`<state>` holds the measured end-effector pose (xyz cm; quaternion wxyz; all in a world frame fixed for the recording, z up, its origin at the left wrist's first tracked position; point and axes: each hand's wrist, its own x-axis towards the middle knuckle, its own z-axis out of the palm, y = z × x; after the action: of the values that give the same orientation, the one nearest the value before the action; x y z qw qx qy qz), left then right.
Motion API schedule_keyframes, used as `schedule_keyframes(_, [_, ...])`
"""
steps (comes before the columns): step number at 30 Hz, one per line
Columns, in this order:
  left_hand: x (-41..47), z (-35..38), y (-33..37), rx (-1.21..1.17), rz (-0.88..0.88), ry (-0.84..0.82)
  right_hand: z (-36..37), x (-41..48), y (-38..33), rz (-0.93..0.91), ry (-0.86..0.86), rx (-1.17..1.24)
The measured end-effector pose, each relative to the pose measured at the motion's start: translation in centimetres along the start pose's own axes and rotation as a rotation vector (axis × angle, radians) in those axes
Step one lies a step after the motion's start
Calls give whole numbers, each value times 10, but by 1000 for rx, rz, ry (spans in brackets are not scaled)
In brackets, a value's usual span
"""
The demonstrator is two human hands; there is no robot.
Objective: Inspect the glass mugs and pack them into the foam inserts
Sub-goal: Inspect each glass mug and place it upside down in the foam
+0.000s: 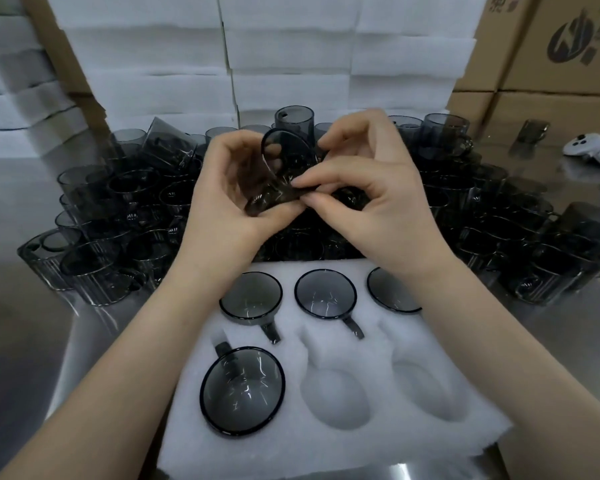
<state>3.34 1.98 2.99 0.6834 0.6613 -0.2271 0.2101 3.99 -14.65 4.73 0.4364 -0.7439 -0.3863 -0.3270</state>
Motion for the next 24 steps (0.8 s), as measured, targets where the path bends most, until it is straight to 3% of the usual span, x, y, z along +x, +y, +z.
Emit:
schedule_keyframes(4, [-2,1,4,109,139,19,-1,-1,-3,4,-23,-9])
schedule_keyframes(13, [-4,1,4,91,175,50,1,-1,-11,-130,22,-254])
schedule_keyframes(18, [-3,2,3,136,193,89,6,0,-17,92,-143,-451])
schedule_keyframes(24, [-3,5,2,210,209,105,9,2,-18,280,-329,-440])
